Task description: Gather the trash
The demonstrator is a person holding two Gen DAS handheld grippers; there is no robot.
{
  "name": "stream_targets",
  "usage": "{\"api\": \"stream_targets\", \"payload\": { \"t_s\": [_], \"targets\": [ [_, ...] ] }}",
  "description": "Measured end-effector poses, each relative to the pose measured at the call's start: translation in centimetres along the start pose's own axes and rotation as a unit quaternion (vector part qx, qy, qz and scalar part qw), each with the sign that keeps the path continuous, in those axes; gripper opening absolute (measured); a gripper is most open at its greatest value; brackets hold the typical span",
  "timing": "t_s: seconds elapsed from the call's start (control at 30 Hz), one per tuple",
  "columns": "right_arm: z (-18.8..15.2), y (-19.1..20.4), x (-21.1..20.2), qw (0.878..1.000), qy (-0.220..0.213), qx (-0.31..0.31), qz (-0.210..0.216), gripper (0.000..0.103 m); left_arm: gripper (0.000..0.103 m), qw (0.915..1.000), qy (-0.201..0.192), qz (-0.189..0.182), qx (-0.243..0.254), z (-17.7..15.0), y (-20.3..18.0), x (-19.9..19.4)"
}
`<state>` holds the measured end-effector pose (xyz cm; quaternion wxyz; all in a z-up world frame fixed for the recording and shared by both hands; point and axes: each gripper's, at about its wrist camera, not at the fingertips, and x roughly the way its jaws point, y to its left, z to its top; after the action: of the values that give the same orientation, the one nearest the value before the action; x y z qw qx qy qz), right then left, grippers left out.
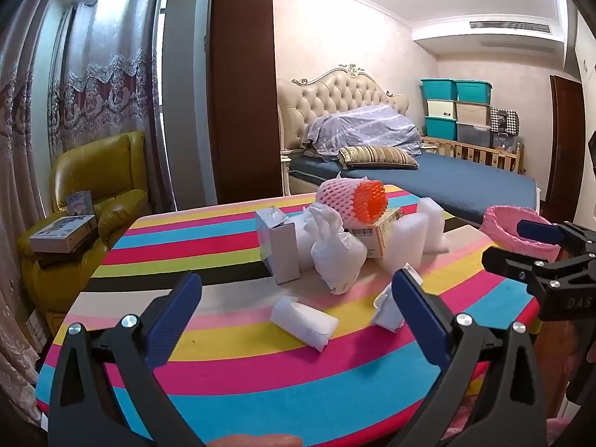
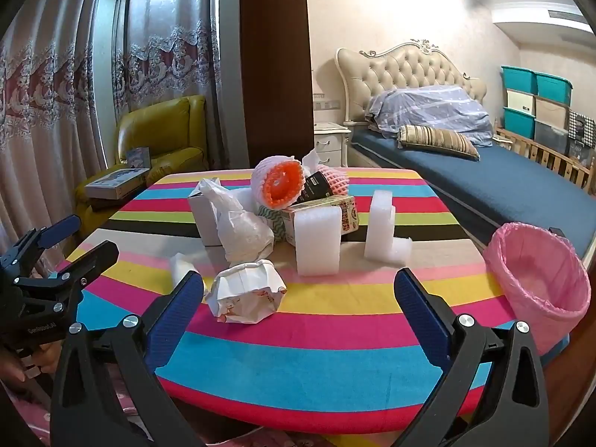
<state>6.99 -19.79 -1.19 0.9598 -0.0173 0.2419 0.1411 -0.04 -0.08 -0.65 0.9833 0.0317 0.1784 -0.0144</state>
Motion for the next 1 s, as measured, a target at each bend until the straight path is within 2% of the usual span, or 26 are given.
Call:
{"api": "stream_targets", "payload": {
  "t_s": [1.0],
  "targets": [
    [-0.23, 0.38, 0.20, 1.000, 0.009, 0.004, 0.003, 0.096, 0.099, 0.9999, 0.006, -0.001, -0.010, 0.15, 0.56, -0.04]
  ]
}}
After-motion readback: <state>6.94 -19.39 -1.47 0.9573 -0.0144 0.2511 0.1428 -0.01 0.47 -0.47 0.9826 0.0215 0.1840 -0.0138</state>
